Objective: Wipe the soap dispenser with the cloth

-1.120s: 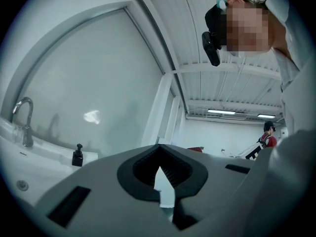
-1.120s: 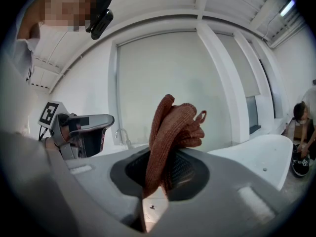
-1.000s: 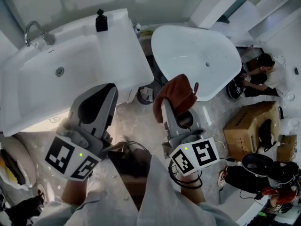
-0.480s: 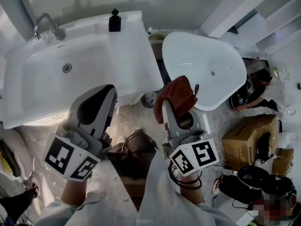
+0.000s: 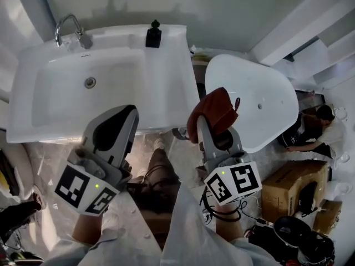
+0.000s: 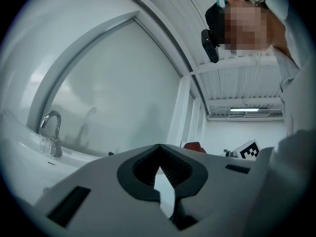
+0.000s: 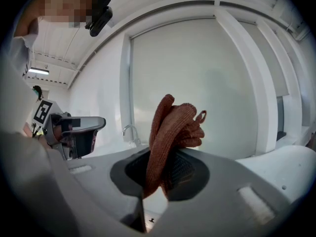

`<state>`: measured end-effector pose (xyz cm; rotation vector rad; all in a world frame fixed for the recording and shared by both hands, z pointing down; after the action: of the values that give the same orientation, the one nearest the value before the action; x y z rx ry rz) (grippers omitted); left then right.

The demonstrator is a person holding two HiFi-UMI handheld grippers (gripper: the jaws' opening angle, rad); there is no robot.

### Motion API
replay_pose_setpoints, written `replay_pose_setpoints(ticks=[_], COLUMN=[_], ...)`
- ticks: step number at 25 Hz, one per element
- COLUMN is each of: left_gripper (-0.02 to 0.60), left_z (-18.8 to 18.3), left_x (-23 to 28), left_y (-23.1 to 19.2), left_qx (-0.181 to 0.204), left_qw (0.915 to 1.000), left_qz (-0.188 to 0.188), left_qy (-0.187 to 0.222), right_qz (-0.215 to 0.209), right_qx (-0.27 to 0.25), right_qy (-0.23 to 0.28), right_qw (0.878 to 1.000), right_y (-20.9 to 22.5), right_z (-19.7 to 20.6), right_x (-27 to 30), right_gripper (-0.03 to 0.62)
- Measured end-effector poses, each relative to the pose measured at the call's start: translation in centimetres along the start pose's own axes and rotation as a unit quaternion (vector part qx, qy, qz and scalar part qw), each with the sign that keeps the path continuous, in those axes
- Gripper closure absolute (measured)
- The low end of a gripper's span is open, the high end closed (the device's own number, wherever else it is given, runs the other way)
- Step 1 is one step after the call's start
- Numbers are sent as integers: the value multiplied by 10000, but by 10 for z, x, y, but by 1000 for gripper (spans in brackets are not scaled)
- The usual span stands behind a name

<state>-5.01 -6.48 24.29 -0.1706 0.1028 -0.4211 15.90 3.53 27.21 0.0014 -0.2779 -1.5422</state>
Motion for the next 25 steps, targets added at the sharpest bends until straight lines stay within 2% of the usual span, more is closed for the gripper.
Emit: replay_pose_setpoints(ticks=[14,25], left_gripper=[578,578], left_z=[-6,-5], left_x=[80,129], left_y=[-53,-88], left_qx=[37,-40], left_qw=[9970,9882], left_qz=[-778,-1530], left_qy=[46,31], right_qz=[-706,-1101], right_qx=[-461,-898], right_qy=[-272,-610], right_qw=[9961,9880], right_y=[67,116], right_z=[-40,-48], right_x=[138,270], right_gripper=[539,539])
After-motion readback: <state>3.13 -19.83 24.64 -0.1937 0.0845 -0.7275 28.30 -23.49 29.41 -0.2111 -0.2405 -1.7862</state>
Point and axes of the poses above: the fingertips, and each gripper's own axes: x forward along the fingers, y to its right, z out of its underside, the point moved 7 cm from there along -x, backward along the fingers, and after that the axes turned 5 degrees about x, right-handed, at the moved point
